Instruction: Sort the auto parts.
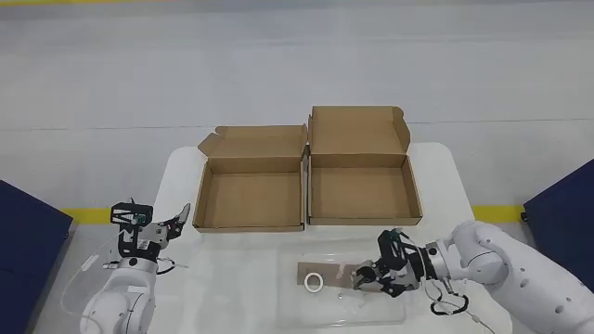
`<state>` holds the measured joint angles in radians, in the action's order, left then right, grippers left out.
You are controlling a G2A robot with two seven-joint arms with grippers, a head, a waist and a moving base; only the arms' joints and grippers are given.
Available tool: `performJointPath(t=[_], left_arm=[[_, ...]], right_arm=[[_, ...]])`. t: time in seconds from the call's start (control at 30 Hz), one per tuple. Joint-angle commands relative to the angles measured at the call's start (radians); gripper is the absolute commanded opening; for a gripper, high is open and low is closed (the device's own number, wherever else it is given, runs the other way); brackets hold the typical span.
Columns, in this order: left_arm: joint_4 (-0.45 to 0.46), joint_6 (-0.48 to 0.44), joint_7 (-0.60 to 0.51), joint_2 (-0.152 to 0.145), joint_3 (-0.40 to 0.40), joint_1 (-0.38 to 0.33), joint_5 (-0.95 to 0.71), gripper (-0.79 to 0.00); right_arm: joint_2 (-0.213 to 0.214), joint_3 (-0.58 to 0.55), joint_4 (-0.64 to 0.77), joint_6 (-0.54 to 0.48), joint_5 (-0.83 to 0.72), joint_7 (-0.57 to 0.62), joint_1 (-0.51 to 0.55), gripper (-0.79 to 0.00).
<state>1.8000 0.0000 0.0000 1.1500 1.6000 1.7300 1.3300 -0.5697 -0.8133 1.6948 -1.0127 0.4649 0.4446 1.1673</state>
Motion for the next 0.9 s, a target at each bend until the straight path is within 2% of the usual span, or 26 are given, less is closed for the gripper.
performJointPath(t=[0.0, 0.37, 0.47, 0.6, 0.87], left_arm=[[0.000, 0.000, 0.000, 0.000, 0.000, 0.000, 0.000, 0.000], [0.000, 0.000, 0.000, 0.000, 0.000, 0.000, 0.000, 0.000], [0.000, 0.000, 0.000, 0.000, 0.000, 0.000, 0.000, 0.000], [0.000, 0.000, 0.000, 0.000, 0.000, 0.000, 0.000, 0.000], [0.000, 0.000, 0.000, 0.000, 0.000, 0.000, 0.000, 0.000]], right_arm=[[0.006, 0.001, 0.000, 0.000, -0.020, -0.011, 0.001, -0.785], [0.006, 0.001, 0.000, 0.000, -0.020, -0.011, 0.001, -0.785], [0.006, 0.003, -0.014, 0.000, -0.083, -0.046, 0.015, -0.785], [0.024, 0.001, -0.029, 0.000, -0.256, -0.045, 0.019, -0.785], [0.073, -0.047, 0.010, 0.000, -0.667, 0.124, 0.033, -0.785]])
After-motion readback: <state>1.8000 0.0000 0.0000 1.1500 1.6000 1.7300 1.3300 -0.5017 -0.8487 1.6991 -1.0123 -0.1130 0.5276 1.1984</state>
